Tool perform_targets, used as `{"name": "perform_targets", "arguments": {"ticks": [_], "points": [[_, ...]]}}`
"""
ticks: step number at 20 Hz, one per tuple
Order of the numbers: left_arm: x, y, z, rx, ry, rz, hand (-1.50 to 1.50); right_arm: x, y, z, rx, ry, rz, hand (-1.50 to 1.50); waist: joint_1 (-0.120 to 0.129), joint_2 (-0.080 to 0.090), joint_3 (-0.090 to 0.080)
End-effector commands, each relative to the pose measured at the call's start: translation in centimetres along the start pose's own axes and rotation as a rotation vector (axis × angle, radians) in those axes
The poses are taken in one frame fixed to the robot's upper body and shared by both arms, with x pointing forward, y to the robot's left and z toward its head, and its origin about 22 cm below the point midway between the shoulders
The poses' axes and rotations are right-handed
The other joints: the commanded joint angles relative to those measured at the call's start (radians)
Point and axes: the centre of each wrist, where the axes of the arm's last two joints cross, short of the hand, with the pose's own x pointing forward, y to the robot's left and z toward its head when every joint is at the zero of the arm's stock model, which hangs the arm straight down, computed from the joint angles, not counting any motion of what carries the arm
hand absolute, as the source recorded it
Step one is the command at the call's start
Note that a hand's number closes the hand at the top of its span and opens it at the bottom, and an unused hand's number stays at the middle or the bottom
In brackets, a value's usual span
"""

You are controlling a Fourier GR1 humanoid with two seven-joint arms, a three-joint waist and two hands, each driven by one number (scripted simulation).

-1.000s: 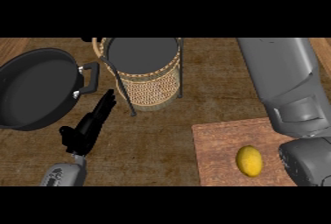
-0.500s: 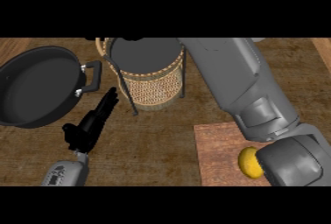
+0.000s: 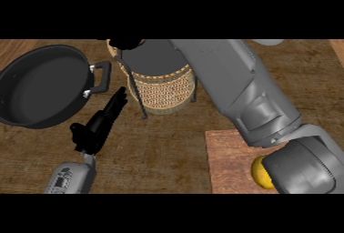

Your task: Pick the cupcake from the cutting board and place it in the tiered basket

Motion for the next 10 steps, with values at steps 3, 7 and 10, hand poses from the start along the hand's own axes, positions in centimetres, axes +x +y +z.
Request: {"name": "perform_targets", "arguments": {"ticks": [3, 7, 10], "points": [[-1.0, -1.0, -0.2, -0.011, 0.015, 0.001, 0.0, -1.4, 0.7, -0.4, 0.119, 0.212, -0.225, 1.5, 0.003, -0.002, -0.001], [-0.2, 0.2, -0.1, -0.004, 0.011, 0.008, 0.0, -0.9, 0.6, -0.5, 0.166, 0.27, -0.328, -1.5, -0.006, -0.004, 0.0], [-0.1, 0.8, 0.0, 0.004, -0.017, 0.001, 0.0, -1.7, 0.8, -0.5, 0.137, 0.248, -0.403, -1.5, -0.008, -0.004, 0.0]]}}
